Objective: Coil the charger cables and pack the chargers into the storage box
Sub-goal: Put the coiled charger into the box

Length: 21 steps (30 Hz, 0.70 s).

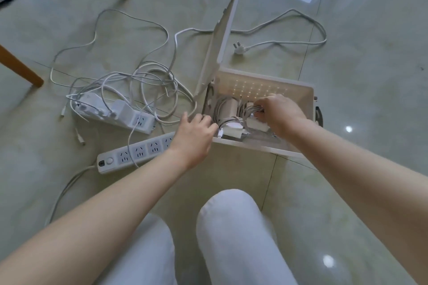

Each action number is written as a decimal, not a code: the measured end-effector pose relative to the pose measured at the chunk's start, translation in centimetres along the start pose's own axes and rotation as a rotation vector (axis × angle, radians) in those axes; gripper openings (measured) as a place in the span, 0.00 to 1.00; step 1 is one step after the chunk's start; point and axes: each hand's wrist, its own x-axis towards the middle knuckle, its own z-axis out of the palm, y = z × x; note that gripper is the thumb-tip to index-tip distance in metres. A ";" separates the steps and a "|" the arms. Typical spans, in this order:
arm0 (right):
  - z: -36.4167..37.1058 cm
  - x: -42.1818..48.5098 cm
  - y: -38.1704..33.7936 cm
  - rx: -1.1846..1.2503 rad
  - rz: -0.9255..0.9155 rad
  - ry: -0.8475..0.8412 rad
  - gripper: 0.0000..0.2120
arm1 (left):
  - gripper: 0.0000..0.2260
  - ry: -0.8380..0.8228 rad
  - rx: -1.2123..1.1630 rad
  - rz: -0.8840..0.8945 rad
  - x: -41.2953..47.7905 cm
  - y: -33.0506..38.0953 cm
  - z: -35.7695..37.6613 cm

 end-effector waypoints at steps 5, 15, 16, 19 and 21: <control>4.6 0.7 3.6 0.084 0.090 -0.087 0.14 | 0.07 0.149 -0.076 0.079 1.4 0.4 2.8; 7.3 2.1 4.3 -0.336 -0.006 0.000 0.19 | 0.05 0.572 -0.276 0.108 1.6 -0.4 7.3; 7.5 2.3 4.0 -0.342 -0.013 0.012 0.19 | 0.06 0.593 -0.297 0.116 1.6 -0.4 7.4; 8.3 2.1 3.7 -0.072 0.047 0.067 0.26 | 0.08 0.648 -0.336 0.127 1.6 -0.4 8.1; 8.6 1.2 4.0 0.171 0.075 0.104 0.27 | 0.08 0.678 -0.361 0.132 1.7 -0.5 8.4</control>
